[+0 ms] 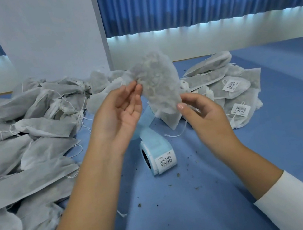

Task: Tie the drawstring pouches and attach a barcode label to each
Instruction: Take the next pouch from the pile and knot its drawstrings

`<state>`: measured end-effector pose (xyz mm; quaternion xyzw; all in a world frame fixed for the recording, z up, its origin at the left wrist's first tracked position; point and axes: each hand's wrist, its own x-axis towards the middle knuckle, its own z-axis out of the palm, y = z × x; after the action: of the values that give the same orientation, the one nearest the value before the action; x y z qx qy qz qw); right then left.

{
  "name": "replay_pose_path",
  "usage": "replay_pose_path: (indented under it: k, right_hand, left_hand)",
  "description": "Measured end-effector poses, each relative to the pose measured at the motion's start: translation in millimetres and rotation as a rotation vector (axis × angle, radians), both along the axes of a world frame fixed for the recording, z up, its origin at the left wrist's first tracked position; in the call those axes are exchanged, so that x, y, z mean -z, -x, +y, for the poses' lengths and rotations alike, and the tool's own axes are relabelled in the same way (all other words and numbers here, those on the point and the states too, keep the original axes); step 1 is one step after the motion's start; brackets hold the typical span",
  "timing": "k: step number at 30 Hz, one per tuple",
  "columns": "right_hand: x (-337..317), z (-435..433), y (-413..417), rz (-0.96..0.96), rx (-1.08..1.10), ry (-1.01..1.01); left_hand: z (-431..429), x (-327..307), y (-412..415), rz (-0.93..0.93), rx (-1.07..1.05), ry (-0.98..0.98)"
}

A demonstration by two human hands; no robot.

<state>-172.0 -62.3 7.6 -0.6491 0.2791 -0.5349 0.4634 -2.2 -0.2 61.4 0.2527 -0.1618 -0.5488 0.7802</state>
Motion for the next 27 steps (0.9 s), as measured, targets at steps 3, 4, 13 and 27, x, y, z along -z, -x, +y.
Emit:
replay_pose_path:
  k: [3,4,13,27]
  right_hand:
    - [1.5,-3.2,2.0,0.039,-0.112,-0.079]
    - [2.2,-4.1,1.3,0.053,-0.134,-0.109]
    - [1.4,3.1,3.5,0.247,-0.09,-0.052]
    - [-12.6,16.0,8.2,0.194,-0.296,-0.086]
  left_hand:
    - [1.0,5.3,-1.2,0.131,0.039,0.01]
    - [0.3,7.1,-0.9,0.165,0.05,0.006]
    - [-9.9,24.2,-0.8,-0.77,-0.372,-0.403]
    - [7.8,15.5,2.7,-2.002,-0.31,0.247]
